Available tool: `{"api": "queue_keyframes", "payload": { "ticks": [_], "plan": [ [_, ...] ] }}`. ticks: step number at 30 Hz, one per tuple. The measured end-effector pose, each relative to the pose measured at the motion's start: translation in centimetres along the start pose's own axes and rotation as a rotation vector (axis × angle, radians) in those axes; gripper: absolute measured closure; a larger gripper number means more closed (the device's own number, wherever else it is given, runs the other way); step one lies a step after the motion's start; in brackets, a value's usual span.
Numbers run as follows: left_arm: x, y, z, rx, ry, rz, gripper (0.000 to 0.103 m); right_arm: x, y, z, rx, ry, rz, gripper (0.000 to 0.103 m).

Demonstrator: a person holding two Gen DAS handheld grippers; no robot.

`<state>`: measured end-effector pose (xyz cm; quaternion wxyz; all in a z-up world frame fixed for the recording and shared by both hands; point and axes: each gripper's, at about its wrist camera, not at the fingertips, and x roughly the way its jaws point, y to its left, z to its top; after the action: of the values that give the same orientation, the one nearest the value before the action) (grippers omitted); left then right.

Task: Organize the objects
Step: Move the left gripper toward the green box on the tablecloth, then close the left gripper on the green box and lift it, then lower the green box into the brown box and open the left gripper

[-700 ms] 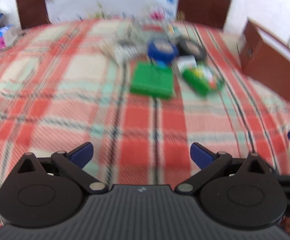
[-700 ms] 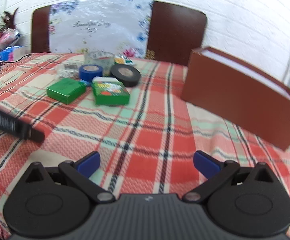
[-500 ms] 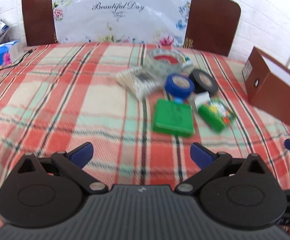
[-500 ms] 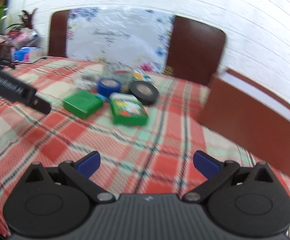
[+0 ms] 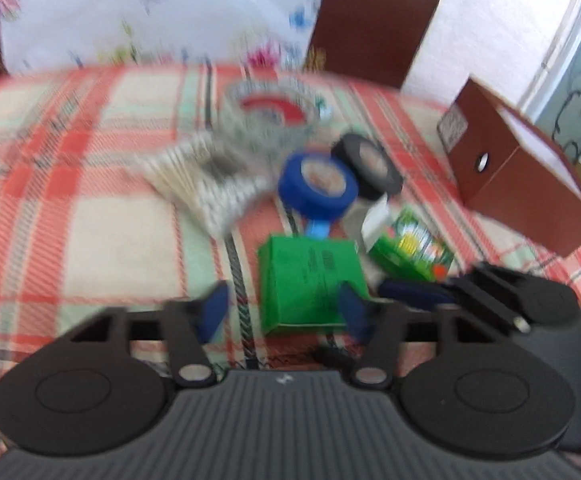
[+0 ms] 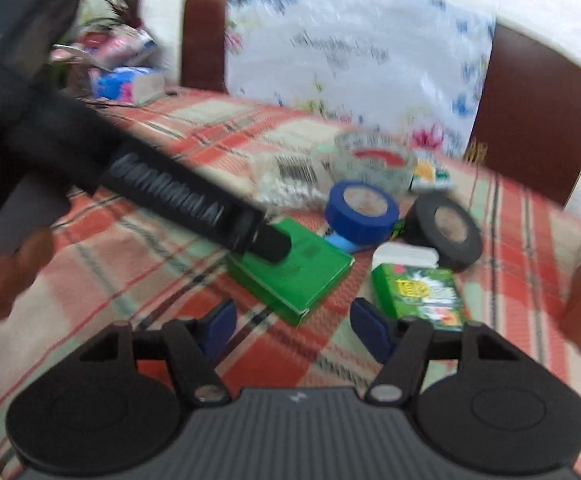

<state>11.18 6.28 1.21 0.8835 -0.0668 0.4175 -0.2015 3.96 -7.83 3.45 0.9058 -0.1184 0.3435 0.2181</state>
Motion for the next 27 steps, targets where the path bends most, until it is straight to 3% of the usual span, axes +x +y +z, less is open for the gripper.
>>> {"api": "queue_keyframes", "payload": {
  "ticks": [1, 5, 8, 11, 17, 23, 26, 27],
  "plan": [
    [0.0, 0.1, -0.2, -0.034, -0.011, -0.034, 0.061, 1.1, -0.3, 0.2, 0.019, 0.015, 0.014, 0.046],
    [-2.8, -1.6, -0.5, -0.061, -0.054, -0.009, 0.066, 0.8, -0.8, 0.5, 0.077, -0.008, 0.061, 0.053],
    [-5.4, -4.4, 0.1, -0.025, -0.114, -0.037, 0.066, -3.1, -0.8, -0.3, 0.059, -0.106, 0.047, 0.054],
    [-5.5, -8.5, 2.3, 0.044, -0.152, -0.059, 0.066, -6.4, -2.1, -0.7, 0.025, -0.218, -0.04, 0.054],
    [-1.3, -19.7, 7.5, 0.202, -0.163, -0.169, 0.066, -10.9, -10.0, -1.6, 0.113, -0.322, -0.263, 0.054],
    [4.8, -30.8, 9.8, 0.339, -0.137, -0.238, 0.065, -14.4, -20.2, -4.5, 0.248, -0.34, -0.457, 0.054],
    [8.4, -33.2, 9.9, 0.362, -0.096, -0.197, 0.06, -13.9, -24.6, -5.6, 0.296, -0.285, -0.501, 0.044],
    [9.3, -33.3, 9.8, 0.362, -0.079, -0.164, 0.06, -13.6, -25.6, -6.1, 0.314, -0.277, -0.513, 0.034]
  ]
}}
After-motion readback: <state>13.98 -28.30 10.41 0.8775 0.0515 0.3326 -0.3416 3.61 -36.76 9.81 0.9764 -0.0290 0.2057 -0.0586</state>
